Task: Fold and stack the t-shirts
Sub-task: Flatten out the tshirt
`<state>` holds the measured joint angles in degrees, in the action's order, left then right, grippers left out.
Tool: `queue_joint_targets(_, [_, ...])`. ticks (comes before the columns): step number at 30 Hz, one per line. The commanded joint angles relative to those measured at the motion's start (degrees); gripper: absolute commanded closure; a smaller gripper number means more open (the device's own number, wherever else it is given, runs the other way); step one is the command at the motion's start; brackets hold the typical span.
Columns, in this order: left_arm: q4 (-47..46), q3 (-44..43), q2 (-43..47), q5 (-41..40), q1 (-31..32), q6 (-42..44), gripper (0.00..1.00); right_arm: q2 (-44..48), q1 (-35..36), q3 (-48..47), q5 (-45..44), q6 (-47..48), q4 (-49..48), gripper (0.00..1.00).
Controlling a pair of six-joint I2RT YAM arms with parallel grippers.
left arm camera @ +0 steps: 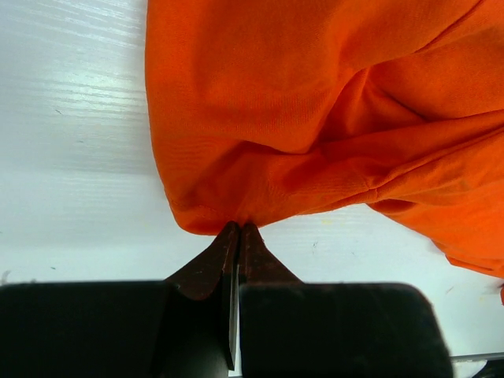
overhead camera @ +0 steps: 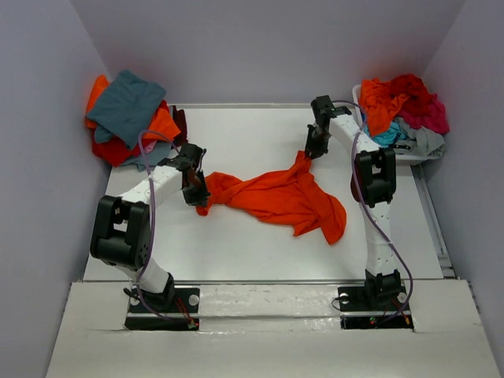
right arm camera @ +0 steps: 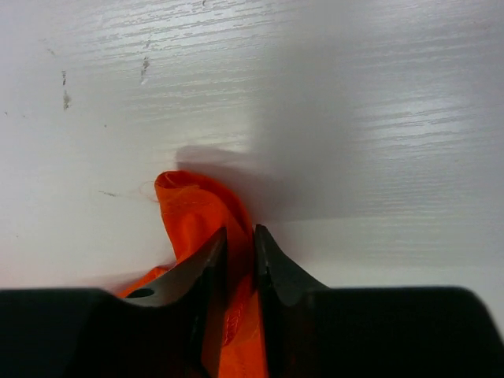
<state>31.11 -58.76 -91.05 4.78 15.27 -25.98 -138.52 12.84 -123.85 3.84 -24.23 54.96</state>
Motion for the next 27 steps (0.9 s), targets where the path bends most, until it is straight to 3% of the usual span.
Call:
queue_joint_targets(1, [1.1,-1.3,1.4,0.6,-0.4,0.6,0.94,-0.5,0.4,-0.3,1.3,0.2,-1.4,0.8])
queue_joint_targets(8, [1.5,-2.5,2.8,0.0,-0.4,0.2,0.94,1.2,0.4,-1.4,1.0,0.6,0.1,0.93])
queue_joint_targets(27, [4.9,-16.4,9.7,-12.2,-0.4,4.6,0.94,20.8,0.4,1.2,-5.1,1.8,3.9,0.93])
